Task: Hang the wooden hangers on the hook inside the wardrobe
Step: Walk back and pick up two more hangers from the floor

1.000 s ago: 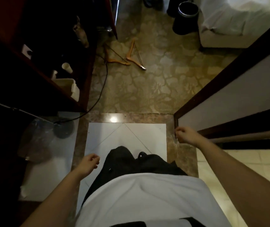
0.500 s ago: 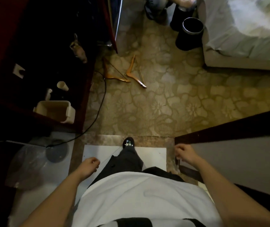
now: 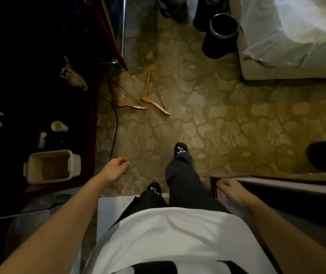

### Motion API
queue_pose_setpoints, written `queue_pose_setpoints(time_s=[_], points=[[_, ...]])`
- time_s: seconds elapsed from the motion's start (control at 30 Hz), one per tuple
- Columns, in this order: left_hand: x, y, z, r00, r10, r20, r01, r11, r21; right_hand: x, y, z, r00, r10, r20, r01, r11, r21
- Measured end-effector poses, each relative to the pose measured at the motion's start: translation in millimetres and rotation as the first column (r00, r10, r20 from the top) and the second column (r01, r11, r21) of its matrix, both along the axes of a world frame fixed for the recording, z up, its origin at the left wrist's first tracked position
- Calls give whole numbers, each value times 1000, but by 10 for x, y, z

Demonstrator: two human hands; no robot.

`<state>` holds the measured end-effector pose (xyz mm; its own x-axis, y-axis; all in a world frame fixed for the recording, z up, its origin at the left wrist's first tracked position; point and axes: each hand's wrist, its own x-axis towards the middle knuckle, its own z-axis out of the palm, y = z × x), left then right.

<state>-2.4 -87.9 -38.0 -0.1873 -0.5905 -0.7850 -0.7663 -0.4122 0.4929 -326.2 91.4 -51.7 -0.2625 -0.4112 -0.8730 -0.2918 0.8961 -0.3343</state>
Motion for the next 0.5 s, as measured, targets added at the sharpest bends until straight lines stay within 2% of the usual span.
queue_pose_setpoints(time_s=[0.23, 0.33, 0.5], points=[[-44, -196, -58, 972, 193, 132, -211, 968, 140, -591, -1983, 118, 978, 203, 45, -196, 973, -123], [-213, -371, -73, 953, 256, 165, -284, 941, 182, -793, -2826, 223, 953, 302, 1, -296, 936, -191], [-736, -1027, -98, 895, 445, 35, -446, 888, 110, -1071, -3833, 313, 894, 446, -51, -446, 872, -204]])
